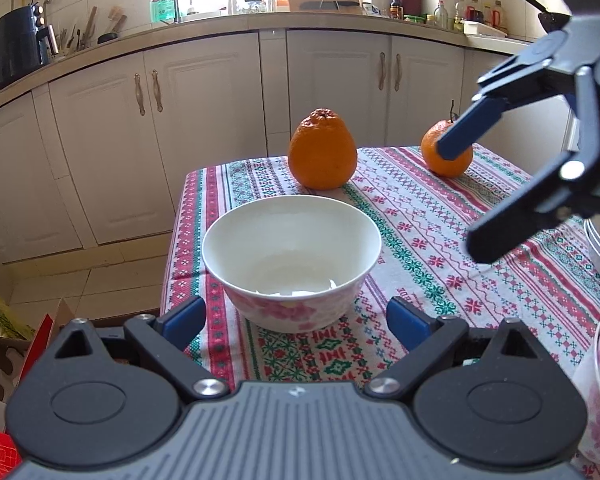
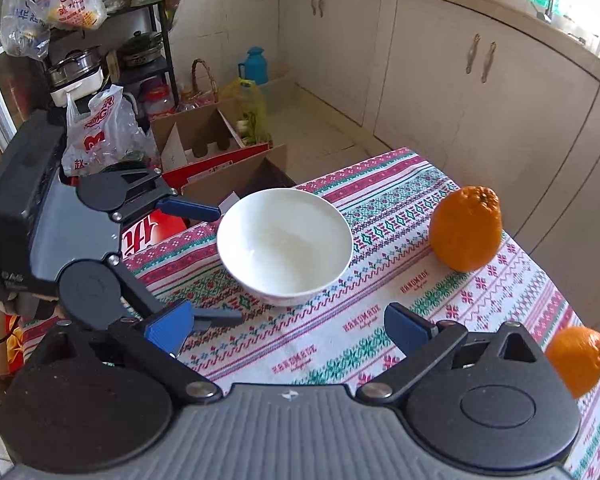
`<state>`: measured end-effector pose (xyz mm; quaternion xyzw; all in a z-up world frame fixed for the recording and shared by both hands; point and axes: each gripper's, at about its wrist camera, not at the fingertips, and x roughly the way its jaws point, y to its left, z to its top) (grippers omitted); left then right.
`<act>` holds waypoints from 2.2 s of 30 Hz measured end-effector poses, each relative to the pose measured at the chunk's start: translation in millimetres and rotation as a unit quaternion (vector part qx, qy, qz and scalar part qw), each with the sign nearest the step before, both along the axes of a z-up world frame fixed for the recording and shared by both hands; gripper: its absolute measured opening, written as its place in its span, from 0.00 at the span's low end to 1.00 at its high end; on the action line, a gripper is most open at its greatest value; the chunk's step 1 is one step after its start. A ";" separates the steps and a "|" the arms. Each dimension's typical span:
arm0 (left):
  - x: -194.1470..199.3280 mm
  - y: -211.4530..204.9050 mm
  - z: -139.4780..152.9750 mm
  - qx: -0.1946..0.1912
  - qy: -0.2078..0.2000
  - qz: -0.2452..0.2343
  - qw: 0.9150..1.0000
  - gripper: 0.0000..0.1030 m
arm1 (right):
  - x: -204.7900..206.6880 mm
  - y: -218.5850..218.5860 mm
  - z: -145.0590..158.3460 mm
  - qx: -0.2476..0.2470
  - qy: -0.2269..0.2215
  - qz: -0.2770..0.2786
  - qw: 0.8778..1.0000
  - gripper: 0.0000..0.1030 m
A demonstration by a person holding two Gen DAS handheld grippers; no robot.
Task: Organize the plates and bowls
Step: 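Move the right gripper to the nested white bowls and close on the rim, then carry the nested bowls with the right gripper into the pink-flowered bowl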
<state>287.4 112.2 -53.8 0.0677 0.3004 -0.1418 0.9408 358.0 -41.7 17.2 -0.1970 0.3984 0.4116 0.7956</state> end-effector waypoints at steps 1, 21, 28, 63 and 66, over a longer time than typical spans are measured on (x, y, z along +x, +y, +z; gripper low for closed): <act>1.1 0.5 -0.6 -0.003 0.000 0.000 1.000 0.94 | 5.5 2.6 -2.1 0.000 0.003 0.001 1.000 1.00; 10.2 0.7 -5.2 -0.008 -0.015 0.007 1.000 0.82 | 86.6 51.4 -42.0 0.004 0.067 0.006 0.998 0.76; 12.7 -0.1 -6.1 -0.014 -0.015 0.004 1.000 0.82 | 98.4 52.9 -53.4 0.014 0.092 0.002 0.996 0.52; -35.0 -30.2 40.4 0.004 -0.011 -0.045 0.999 0.81 | 36.5 2.2 -5.5 0.043 0.077 -0.009 0.996 0.53; -45.0 -36.5 46.0 0.004 -0.010 -0.051 0.999 0.82 | 25.1 -8.6 0.4 0.048 0.077 -0.011 0.996 0.53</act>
